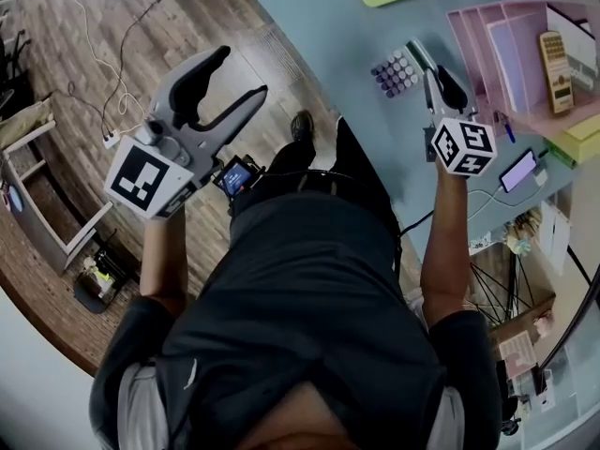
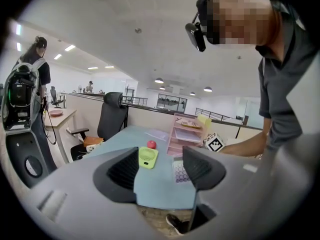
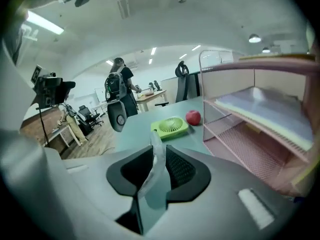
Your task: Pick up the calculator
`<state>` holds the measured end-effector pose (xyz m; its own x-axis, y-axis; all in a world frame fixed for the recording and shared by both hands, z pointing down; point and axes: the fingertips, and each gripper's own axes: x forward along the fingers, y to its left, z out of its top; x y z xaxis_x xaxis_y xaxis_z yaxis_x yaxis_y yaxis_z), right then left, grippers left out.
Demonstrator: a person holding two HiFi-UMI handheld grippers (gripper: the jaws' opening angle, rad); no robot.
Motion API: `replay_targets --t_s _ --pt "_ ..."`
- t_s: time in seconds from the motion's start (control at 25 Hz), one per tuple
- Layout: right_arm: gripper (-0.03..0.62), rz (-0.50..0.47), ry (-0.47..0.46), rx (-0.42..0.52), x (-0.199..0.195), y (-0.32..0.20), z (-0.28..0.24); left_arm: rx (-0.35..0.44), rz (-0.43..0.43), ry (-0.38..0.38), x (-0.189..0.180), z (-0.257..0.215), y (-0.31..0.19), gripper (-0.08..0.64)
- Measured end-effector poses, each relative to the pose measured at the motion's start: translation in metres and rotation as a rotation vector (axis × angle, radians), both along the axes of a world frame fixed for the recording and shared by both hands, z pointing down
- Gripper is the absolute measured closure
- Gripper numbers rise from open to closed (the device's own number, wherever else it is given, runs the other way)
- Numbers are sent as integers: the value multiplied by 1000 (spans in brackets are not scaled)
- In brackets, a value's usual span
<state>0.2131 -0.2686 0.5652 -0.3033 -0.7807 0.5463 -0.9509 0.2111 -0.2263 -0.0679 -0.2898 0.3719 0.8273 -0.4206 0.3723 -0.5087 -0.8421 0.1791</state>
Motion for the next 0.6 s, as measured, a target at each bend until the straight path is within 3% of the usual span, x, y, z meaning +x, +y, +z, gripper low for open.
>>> replay_targets --t_s 0.16,0.44,0.6 --pt "511 45 81 67 8 6 -29 29 4 4 -1 -12 3 264" --pt "511 95 134 208 6 19 -111 86 5 -16 -24 -30 15 264" --pt "511 124 184 297 6 30 -166 154 -6 18 -38 -42 14 264"
